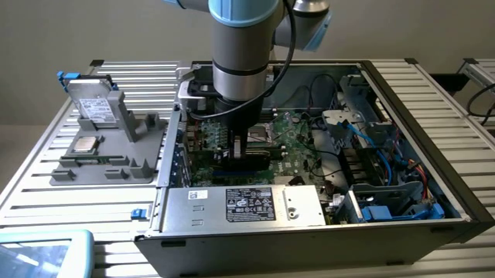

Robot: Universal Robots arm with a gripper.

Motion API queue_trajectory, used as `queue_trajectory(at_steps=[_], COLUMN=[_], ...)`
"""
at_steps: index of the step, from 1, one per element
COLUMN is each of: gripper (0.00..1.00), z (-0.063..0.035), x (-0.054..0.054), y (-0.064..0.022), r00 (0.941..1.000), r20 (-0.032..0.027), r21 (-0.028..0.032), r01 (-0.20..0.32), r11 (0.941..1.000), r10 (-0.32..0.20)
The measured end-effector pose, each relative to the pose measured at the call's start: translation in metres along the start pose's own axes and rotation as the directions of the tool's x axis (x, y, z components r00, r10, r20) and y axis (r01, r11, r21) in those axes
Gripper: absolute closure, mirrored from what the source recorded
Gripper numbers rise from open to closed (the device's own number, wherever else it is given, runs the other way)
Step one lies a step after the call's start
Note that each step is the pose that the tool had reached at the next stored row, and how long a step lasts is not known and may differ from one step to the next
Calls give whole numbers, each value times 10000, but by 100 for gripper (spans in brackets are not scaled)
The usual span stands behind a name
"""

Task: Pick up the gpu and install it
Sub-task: 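Insert the gpu into the slot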

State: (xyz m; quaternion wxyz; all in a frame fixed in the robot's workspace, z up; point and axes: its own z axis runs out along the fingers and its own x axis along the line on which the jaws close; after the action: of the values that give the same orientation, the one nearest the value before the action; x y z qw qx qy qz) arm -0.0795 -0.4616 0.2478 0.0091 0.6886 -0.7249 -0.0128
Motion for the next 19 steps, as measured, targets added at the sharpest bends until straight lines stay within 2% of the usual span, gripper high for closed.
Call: queue_trajectory(at_steps=[19], gripper=[72], z=[6], x=[-17], y=[6], r00=[10000], r20=[-1], r21=[1], r01=[-1], r11=[10000], r10=[1])
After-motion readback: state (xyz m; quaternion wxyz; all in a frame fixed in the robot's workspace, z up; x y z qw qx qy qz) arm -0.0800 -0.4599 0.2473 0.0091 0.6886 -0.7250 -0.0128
